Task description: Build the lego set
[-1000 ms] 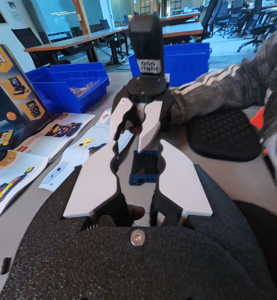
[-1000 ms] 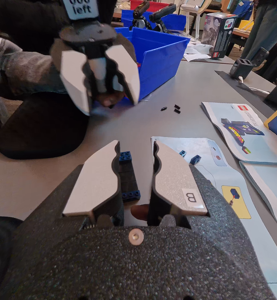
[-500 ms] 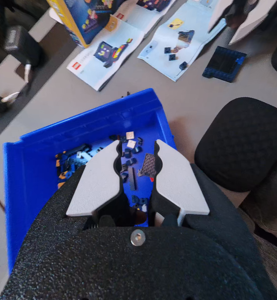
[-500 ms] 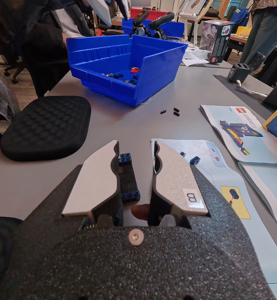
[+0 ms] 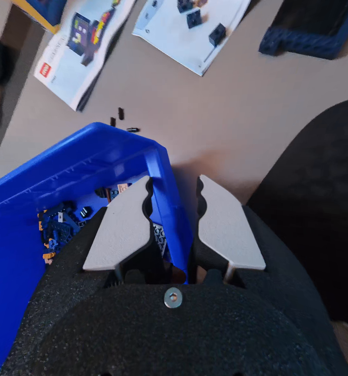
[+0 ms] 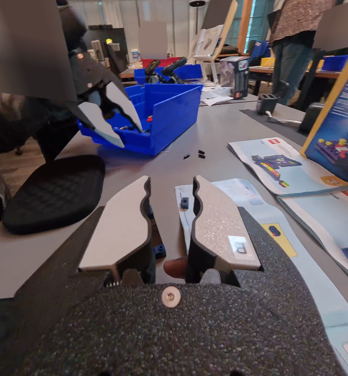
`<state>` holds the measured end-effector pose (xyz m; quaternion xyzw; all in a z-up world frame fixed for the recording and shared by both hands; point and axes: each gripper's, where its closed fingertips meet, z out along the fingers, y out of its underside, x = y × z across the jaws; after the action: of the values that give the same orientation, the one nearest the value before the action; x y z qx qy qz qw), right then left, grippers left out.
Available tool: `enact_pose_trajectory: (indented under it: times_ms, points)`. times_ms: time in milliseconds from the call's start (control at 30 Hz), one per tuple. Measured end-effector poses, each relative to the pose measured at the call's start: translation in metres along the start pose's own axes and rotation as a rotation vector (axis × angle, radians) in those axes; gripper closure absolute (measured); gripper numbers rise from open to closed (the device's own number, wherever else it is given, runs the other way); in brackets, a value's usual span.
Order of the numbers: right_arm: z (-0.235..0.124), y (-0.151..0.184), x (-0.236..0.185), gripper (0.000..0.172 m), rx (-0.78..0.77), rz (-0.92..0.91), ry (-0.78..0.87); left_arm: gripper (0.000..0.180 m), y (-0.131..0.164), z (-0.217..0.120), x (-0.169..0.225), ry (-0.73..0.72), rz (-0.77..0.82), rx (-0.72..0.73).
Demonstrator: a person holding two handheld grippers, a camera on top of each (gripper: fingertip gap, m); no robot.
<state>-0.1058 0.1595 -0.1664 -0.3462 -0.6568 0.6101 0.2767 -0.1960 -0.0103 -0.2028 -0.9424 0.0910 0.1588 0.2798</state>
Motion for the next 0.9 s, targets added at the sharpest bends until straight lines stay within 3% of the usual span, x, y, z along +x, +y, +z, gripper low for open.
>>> enact_pose_trajectory:
  times_ms: [100, 267, 333, 433, 500, 567, 633, 767, 900]
  points:
    - [-0.002, -0.001, 0.004, 0.136, -0.014, -0.001, 0.026, 0.152, 0.010, -0.003, -0.010, -0.036, -0.028, -0.024]
    - [0.000, 0.007, 0.005, 0.138, -0.099, -0.020, 0.044, 0.151, 0.025, -0.004, -0.014, -0.030, -0.080, -0.030]
    - [0.001, 0.013, 0.004, 0.138, -0.149, -0.022, 0.038, 0.149, 0.021, -0.009, -0.018, -0.091, -0.078, -0.030]
    - [0.003, 0.017, 0.000, 0.138, -0.223, -0.025, 0.027, 0.149, -0.027, -0.028, -0.011, -0.153, -0.023, 0.163]
    - [0.006, 0.024, -0.002, 0.139, -0.308, -0.010, 0.006, 0.151, -0.072, -0.034, 0.013, -0.047, -0.028, 0.376]
    - [0.012, 0.035, -0.002, 0.140, -0.423, 0.012, -0.017, 0.150, -0.099, -0.023, 0.037, 0.092, -0.016, 0.490]
    - [0.018, 0.045, -0.001, 0.140, -0.540, 0.038, -0.058, 0.149, -0.112, 0.001, 0.037, 0.120, -0.026, 0.522]
    - [0.037, 0.055, 0.014, 0.138, -0.643, 0.027, -0.076, 0.150, -0.141, 0.022, 0.016, 0.015, -0.071, 0.710]
    - [0.053, 0.067, 0.015, 0.138, -0.675, 0.052, -0.094, 0.150, -0.139, 0.028, 0.019, -0.020, -0.040, 0.726]
